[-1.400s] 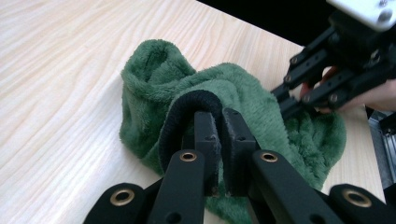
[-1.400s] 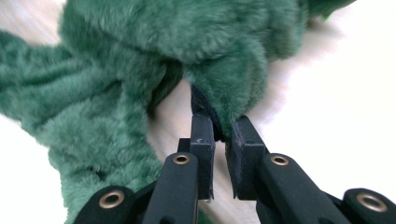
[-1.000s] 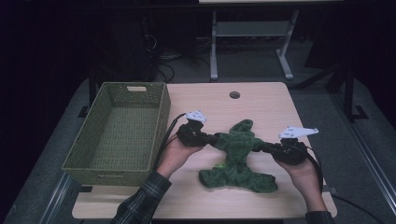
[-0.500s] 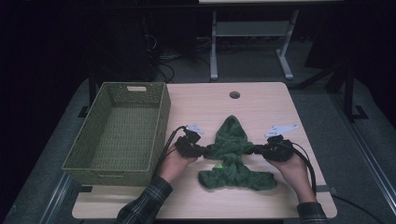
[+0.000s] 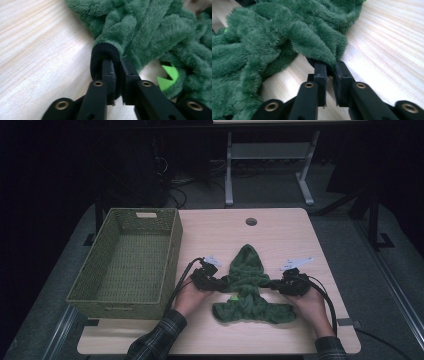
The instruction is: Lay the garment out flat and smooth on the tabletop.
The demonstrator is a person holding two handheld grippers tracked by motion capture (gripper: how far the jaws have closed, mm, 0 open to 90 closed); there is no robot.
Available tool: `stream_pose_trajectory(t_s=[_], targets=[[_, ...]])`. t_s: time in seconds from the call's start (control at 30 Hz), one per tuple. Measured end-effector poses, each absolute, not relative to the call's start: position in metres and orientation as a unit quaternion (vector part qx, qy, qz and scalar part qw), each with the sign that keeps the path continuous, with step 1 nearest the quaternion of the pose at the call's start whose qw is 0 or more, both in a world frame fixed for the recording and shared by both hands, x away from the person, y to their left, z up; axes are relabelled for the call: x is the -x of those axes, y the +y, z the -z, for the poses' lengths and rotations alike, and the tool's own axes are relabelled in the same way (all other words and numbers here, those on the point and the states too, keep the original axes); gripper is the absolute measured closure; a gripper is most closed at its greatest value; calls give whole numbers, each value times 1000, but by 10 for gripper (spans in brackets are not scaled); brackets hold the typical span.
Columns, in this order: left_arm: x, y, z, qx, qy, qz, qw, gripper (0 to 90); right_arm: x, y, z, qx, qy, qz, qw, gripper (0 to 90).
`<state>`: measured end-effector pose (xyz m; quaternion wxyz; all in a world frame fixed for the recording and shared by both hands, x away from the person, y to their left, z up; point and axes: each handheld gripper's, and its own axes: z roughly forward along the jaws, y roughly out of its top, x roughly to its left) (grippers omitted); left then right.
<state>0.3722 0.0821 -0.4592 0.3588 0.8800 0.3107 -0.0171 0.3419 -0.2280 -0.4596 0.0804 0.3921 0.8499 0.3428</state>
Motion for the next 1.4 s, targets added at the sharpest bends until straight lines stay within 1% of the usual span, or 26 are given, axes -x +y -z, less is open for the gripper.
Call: stream_pose_trajectory(t_s=[0.07, 0.1, 0.17, 0.23, 0.3, 0.43, 0.57, 0.7, 0.83, 0.9, 0.93, 1.03, 1.17, 1.3, 1.4], targets=[[-370, 81, 453, -883, 306, 13, 356, 675, -340, -230, 454, -392, 846, -351, 86, 702], [-370, 81, 450, -885, 302, 13, 354, 624, -338, -232, 451, -393, 844, -354, 87, 679], [-369, 81, 441, -888, 294, 15, 353, 561, -336, -234, 446, -394, 842, -358, 86, 648], [-368, 82, 432, -888, 288, 7, 359, 525, -333, -237, 441, -391, 840, -365, 97, 624], [-367, 84, 422, -881, 289, 3, 375, 507, -331, -240, 435, -389, 836, -373, 105, 620], [-372, 86, 408, -877, 281, -15, 389, 502, -332, -245, 421, -387, 827, -391, 115, 617], [-388, 83, 401, -866, 289, -32, 407, 489, -344, -243, 416, -388, 819, -409, 104, 618], [-407, 76, 406, -863, 296, -36, 409, 490, -366, -234, 415, -388, 823, -405, 92, 617], [-428, 72, 417, -862, 307, -35, 401, 476, -389, -225, 414, -387, 827, -395, 95, 611], [-435, 70, 422, -856, 316, -34, 408, 474, -399, -221, 416, -385, 830, -391, 95, 609], [-439, 68, 425, -855, 320, -35, 406, 473, -404, -217, 418, -388, 829, -394, 84, 609], [-445, 62, 433, -856, 320, -34, 405, 468, -416, -209, 426, -387, 838, -377, 78, 609], [-452, 55, 444, -866, 317, -31, 385, 468, -424, -206, 441, -399, 836, -370, 68, 618], [-455, 51, 453, -866, 323, -22, 381, 469, -426, -207, 451, -403, 838, -363, 52, 643], [-457, 49, 458, -867, 323, -15, 378, 473, -426, -205, 456, -398, 844, -355, 48, 711]])
